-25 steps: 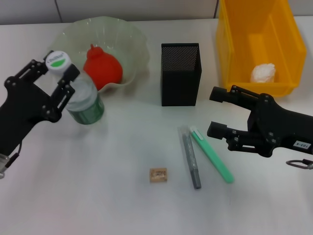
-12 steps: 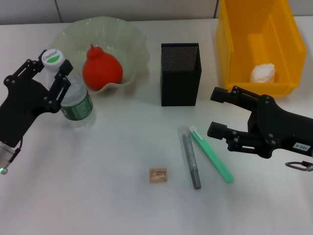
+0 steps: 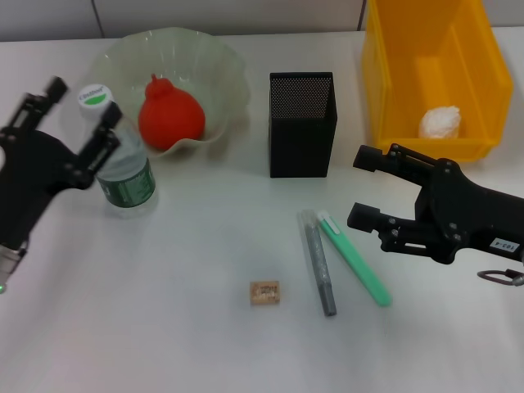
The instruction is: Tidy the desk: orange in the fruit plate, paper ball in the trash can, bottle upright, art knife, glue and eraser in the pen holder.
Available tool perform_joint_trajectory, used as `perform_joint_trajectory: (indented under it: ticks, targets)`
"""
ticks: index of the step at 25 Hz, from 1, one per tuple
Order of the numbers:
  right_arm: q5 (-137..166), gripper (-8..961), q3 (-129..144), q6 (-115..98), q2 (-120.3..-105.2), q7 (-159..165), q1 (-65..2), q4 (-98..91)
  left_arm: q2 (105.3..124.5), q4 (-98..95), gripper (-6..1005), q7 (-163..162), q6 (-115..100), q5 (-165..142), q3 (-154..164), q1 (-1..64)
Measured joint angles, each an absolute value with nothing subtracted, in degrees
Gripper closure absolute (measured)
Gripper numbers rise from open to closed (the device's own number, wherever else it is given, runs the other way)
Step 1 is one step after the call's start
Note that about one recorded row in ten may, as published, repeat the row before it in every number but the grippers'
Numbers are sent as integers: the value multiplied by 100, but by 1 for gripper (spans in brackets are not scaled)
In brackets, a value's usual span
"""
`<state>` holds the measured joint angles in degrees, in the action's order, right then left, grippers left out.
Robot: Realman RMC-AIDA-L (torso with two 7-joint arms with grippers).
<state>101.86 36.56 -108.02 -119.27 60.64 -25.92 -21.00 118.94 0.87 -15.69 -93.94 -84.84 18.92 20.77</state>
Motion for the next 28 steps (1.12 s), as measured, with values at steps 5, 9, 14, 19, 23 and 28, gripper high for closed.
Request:
perform_joint_trajectory:
  ticks: [5, 9, 14, 19, 23, 28]
  targets:
    - [10186, 111, 3510, -10814, -11917, 6066, -2578, -2100, 11844, -153, 252, -1774, -10413, -8506, 1687, 1791]
    - [10193, 111, 3284, -10811, -11862, 6421, -2528, -2221, 11831, -823, 245, -2719, -10814, -8614, 1801, 1580]
    - [10213, 110, 3295, -10921, -11683, 7369, -2347, -2972, 11608, -2195, 249, -4592, -10914, -9457, 2842, 1513]
    - [10534, 110, 3482, -11226, -11629, 9140, -2230, -4959, 11358, -2803, 253, -5694, -11014, -10258, 3711, 1729]
    - [11473, 111, 4138, -11451, -11693, 11628, -2378, -7682, 11400, -3283, 256, -6409, -10925, -11215, 3779, 2003]
    - [13009, 111, 5400, -11459, -11763, 13579, -2805, -9623, 11405, -3328, 256, -6621, -10827, -11421, 3754, 2132]
